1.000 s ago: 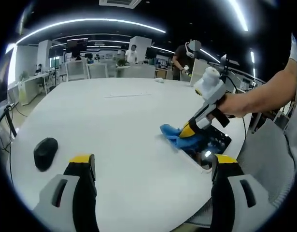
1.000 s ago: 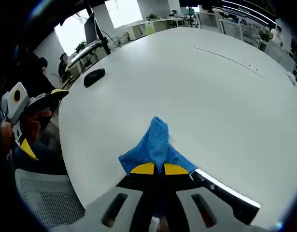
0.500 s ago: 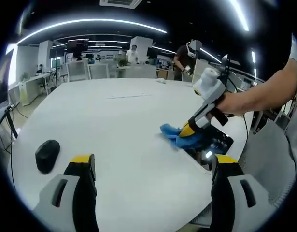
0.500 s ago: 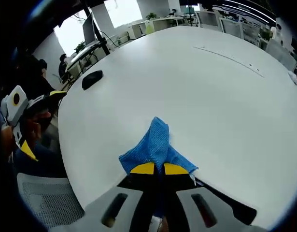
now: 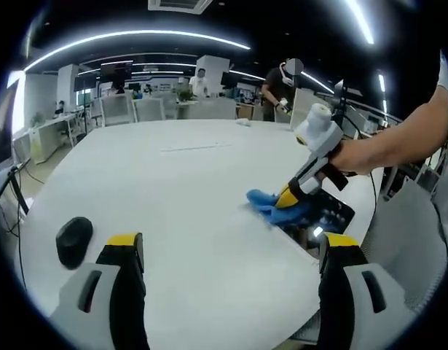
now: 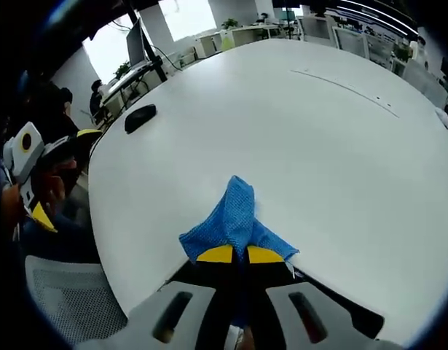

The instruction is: Wipe the mirror surface with the cleaning cloth until all visible marks leave the cleaned area.

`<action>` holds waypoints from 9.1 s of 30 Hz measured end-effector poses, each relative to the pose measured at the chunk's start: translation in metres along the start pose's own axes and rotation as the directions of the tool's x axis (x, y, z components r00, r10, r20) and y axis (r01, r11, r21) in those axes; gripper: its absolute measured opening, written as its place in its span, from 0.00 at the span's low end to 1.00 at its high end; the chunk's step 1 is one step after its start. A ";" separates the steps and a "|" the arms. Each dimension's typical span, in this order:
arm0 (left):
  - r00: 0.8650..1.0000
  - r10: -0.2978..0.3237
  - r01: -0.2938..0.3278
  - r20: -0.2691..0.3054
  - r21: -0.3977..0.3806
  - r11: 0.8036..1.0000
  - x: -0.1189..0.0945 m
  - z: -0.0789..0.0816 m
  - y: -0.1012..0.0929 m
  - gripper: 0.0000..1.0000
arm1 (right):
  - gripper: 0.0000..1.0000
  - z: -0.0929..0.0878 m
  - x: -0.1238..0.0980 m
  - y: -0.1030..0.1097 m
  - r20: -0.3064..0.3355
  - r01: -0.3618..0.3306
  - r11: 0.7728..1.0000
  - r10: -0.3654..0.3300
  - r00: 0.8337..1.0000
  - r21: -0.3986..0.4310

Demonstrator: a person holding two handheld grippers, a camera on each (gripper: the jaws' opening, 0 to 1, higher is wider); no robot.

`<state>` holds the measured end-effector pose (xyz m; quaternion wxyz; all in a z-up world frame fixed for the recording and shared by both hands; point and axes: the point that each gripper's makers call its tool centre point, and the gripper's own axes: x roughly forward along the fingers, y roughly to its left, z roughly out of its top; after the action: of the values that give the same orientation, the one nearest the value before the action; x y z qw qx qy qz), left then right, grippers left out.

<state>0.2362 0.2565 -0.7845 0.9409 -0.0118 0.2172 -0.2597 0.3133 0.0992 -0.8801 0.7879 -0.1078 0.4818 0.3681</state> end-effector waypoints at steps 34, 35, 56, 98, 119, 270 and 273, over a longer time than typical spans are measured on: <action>1.000 -0.006 0.006 0.024 -0.003 1.000 0.007 0.007 -0.001 0.99 | 0.00 -0.019 -0.017 -0.029 -0.029 0.060 0.997 -0.058 0.998 0.044; 1.000 -0.008 0.008 0.023 -0.002 1.000 0.007 0.007 -0.001 0.99 | 0.00 -0.019 -0.017 -0.029 -0.029 0.061 0.997 -0.060 0.998 0.045; 0.999 -0.019 0.019 0.032 0.004 1.000 0.004 0.014 -0.016 0.99 | 0.00 -0.040 -0.026 -0.008 -0.041 0.044 0.996 -0.041 0.998 0.075; 0.999 0.013 -0.013 0.043 -0.002 1.000 -0.014 0.016 -0.010 0.99 | 0.00 -0.086 -0.046 0.032 -0.063 0.011 0.999 -0.008 0.998 0.047; 1.000 -0.011 0.011 -0.002 0.002 1.000 -0.006 0.005 -0.019 0.99 | 0.00 -0.099 -0.051 0.049 -0.076 -0.016 0.999 0.019 0.997 0.037; 0.997 0.042 -0.042 0.057 -0.004 0.999 -0.005 0.023 -0.008 0.99 | 0.00 -0.041 -0.035 -0.050 -0.042 0.078 0.996 -0.076 0.996 0.052; 0.997 0.050 -0.050 0.053 -0.009 0.999 -0.004 0.021 -0.006 0.99 | 0.00 -0.041 -0.034 -0.050 -0.045 0.081 0.996 -0.079 0.996 0.036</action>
<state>0.2386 0.2519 -0.7632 0.9525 -0.0170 0.1933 -0.2348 0.3110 0.0260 -0.8812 0.7932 -0.1200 0.5011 0.3246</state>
